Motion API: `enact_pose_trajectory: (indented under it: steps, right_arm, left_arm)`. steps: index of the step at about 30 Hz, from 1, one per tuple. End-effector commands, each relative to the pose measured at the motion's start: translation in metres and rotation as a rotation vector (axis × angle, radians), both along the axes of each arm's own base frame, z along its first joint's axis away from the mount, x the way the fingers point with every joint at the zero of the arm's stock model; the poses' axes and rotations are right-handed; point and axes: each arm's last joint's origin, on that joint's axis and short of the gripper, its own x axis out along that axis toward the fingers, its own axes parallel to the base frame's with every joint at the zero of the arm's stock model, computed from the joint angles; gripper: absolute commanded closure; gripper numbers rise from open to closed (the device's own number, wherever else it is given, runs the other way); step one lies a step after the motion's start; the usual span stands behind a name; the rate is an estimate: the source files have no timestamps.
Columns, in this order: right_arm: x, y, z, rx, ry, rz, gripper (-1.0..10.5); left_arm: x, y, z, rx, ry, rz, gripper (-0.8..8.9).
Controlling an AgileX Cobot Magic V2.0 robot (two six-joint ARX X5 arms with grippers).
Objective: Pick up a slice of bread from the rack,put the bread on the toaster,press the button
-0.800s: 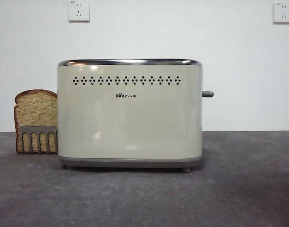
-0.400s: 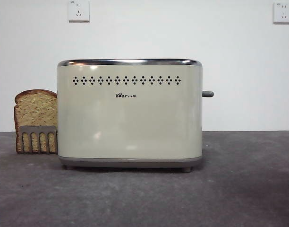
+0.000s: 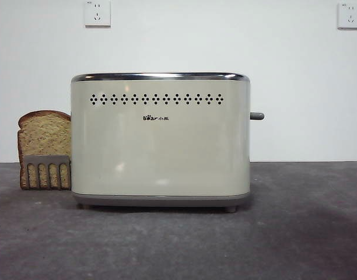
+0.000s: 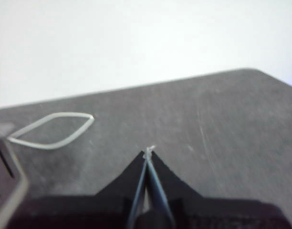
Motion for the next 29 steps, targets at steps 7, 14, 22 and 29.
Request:
enact_pose_trajectory:
  steps: [7, 14, 22, 29]
  right_arm:
    - [-0.005, 0.003, 0.04, 0.007, -0.052, 0.081, 9.5]
    - [0.006, 0.005, 0.066, -0.069, 0.0, 0.188, 9.5]
    - [0.031, 0.009, 0.091, -0.097, 0.098, 0.355, 9.5]
    - [0.05, 0.01, 0.108, -0.162, 0.191, 0.441, 9.5]
  left_arm:
    - [0.026, -0.009, 0.058, 0.124, -0.049, -0.284, 8.22]
    - [0.045, -0.025, 0.079, 0.354, -0.059, -0.425, 8.22]
    - [0.063, -0.05, 0.091, 0.804, -0.038, -0.599, 8.23]
    - [0.093, -0.058, 0.115, 1.055, 0.013, -0.604, 8.23]
